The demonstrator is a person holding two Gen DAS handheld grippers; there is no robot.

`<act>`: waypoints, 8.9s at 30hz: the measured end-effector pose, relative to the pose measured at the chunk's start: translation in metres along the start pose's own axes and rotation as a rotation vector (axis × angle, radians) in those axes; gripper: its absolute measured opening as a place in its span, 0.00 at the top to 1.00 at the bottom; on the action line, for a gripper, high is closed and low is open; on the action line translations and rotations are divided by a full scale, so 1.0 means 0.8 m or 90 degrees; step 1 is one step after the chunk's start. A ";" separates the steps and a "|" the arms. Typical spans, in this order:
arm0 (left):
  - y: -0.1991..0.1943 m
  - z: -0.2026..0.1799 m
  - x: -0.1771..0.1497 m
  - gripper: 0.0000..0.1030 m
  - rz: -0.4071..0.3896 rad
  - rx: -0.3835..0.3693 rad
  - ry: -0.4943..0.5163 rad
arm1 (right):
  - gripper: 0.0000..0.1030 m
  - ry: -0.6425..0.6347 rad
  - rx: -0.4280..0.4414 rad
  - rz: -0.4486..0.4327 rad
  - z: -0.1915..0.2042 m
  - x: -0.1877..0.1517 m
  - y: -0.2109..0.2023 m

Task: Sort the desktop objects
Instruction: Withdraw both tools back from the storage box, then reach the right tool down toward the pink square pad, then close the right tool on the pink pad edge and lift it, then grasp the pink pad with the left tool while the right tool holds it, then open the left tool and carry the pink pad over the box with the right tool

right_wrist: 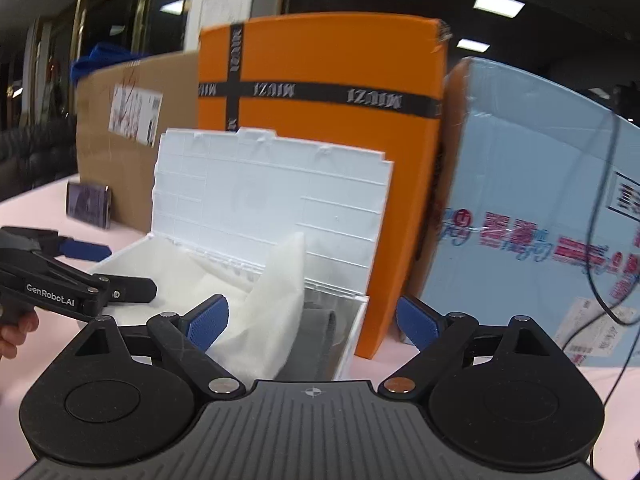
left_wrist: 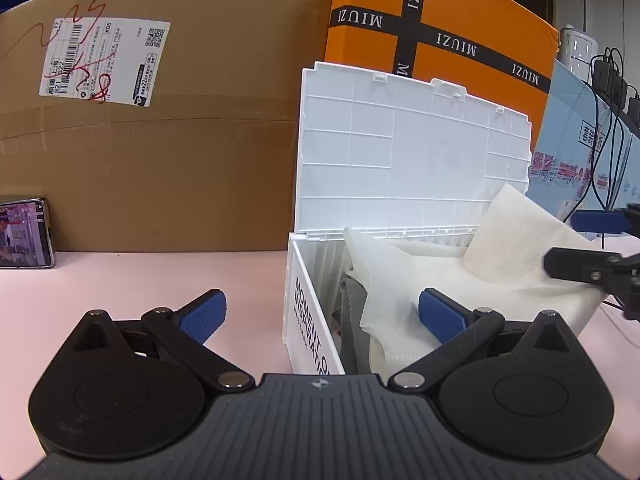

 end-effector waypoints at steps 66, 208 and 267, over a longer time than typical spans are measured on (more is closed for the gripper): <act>-0.109 0.010 -0.092 0.00 -0.062 -0.001 0.016 | 0.00 -0.007 0.217 0.074 0.094 -0.126 -0.082; -0.049 -0.060 -0.031 0.63 0.107 -0.354 -0.197 | 0.49 0.144 0.170 -0.054 0.009 -0.005 0.028; -0.105 0.003 0.005 0.40 -0.083 -0.052 -0.174 | 0.52 -0.043 0.105 -0.060 0.062 -0.017 -0.042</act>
Point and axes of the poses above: each gripper's, at about its wrist camera, not at the fingertips, and y roughly the way its jaws point, z to its left, x to its top, the point moved 2 cm from there along y, roughly the way its jaws point, and after that the axes turned 11 degrees about x, right-handed, at the moved point
